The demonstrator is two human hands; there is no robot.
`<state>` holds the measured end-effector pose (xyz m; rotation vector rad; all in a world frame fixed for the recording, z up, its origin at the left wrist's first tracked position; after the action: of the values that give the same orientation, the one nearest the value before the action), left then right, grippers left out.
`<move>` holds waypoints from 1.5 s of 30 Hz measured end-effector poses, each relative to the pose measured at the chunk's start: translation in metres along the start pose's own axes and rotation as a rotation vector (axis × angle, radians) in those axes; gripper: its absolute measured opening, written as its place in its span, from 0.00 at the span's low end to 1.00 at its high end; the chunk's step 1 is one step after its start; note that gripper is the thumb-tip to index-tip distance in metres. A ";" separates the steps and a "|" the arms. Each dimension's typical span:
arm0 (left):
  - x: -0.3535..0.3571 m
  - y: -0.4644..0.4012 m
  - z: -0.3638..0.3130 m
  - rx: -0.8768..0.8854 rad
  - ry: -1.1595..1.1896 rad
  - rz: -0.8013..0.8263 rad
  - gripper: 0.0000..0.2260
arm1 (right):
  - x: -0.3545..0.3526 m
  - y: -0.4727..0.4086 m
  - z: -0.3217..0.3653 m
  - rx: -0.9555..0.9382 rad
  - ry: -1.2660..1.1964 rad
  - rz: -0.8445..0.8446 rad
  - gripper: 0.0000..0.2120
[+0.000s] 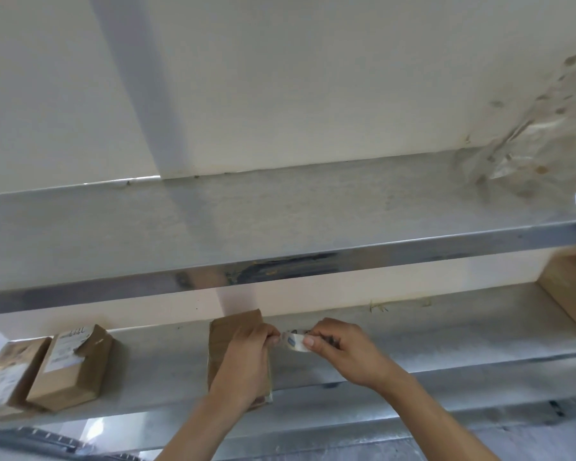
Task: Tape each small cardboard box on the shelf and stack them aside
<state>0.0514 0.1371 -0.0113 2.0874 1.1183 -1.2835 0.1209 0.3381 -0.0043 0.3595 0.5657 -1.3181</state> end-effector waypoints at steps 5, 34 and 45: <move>0.004 -0.001 -0.005 -0.024 -0.105 0.211 0.05 | 0.007 -0.001 -0.005 -0.031 0.004 0.000 0.20; 0.004 0.033 0.083 -0.638 0.741 -0.134 0.15 | 0.052 -0.053 -0.047 0.500 0.305 -0.125 0.15; 0.011 0.048 0.081 -0.698 1.130 -0.048 0.13 | 0.096 -0.073 -0.003 0.714 -0.625 -0.079 0.07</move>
<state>0.0505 0.0564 -0.0613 2.1211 1.6868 0.4386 0.0635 0.2467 -0.0572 0.4737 -0.4382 -1.5862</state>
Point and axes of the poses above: each hand's wrist, its own y-axis away from the middle knuckle, its own x-axis out of the palm, z = x × y, the point moved 2 cm from there along -y, towards the middle knuckle, and after that the axes turned 12 degrees about z, right-handed, at the moved point
